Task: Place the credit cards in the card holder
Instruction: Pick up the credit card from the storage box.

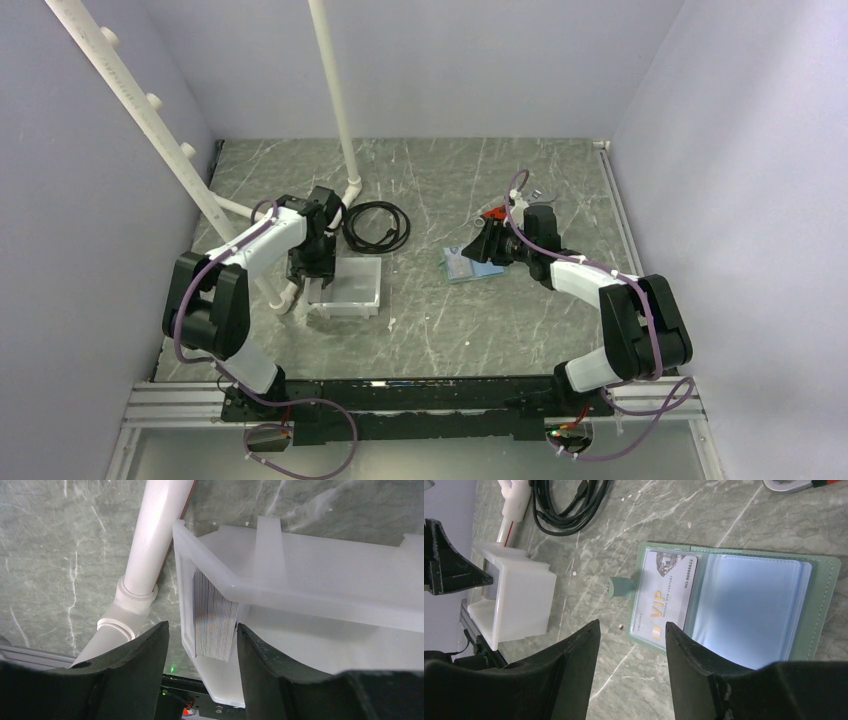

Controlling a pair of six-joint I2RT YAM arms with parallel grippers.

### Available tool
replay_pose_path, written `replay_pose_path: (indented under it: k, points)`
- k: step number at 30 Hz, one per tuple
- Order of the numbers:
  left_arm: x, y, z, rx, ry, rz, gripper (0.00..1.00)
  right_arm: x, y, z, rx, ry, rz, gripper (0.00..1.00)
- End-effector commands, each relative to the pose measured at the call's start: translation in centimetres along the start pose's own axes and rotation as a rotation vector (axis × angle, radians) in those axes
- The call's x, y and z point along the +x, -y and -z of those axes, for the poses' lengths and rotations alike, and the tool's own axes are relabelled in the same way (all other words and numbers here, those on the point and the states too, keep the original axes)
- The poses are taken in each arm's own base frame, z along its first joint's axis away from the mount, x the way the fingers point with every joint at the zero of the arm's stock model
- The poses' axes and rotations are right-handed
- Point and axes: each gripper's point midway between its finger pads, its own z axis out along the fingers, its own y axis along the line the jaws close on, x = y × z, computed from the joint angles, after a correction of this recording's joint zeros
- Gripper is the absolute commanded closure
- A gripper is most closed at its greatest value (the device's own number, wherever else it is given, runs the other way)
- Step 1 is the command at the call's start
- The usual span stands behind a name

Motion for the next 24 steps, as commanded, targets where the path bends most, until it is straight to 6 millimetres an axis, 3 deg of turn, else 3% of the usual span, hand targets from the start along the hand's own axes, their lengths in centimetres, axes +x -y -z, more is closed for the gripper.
replay_pose_path:
  k: [1, 9, 12, 15, 20, 24]
  points:
    - [-1.0, -0.3, 0.9, -0.009, 0.045, 0.006, 0.41, -0.8, -0.7, -0.1, -0.035, 0.033, 0.031, 0.47]
    - [-0.8, 0.2, 0.2, 0.001, 0.029, -0.001, 0.36, -0.7, -0.8, -0.2, -0.041, 0.028, 0.029, 0.47]
    - [-0.8, 0.9, 0.3, 0.029, 0.033, -0.007, 0.24, -0.7, -0.9, -0.3, -0.046, 0.026, 0.027, 0.47]
    - [-0.6, 1.2, -0.4, 0.022, 0.020, -0.012, 0.21, -0.7, -0.9, -0.3, -0.050, 0.023, 0.025, 0.47]
    - [-0.5, 0.3, -1.2, -0.048, 0.003, -0.018, 0.33, -0.6, -0.9, -0.3, -0.049, 0.023, 0.026, 0.47]
    - [-1.1, -0.4, 0.0, -0.069, 0.035, -0.009, 0.42, -0.7, -1.0, -0.3, -0.052, 0.023, 0.026, 0.47]
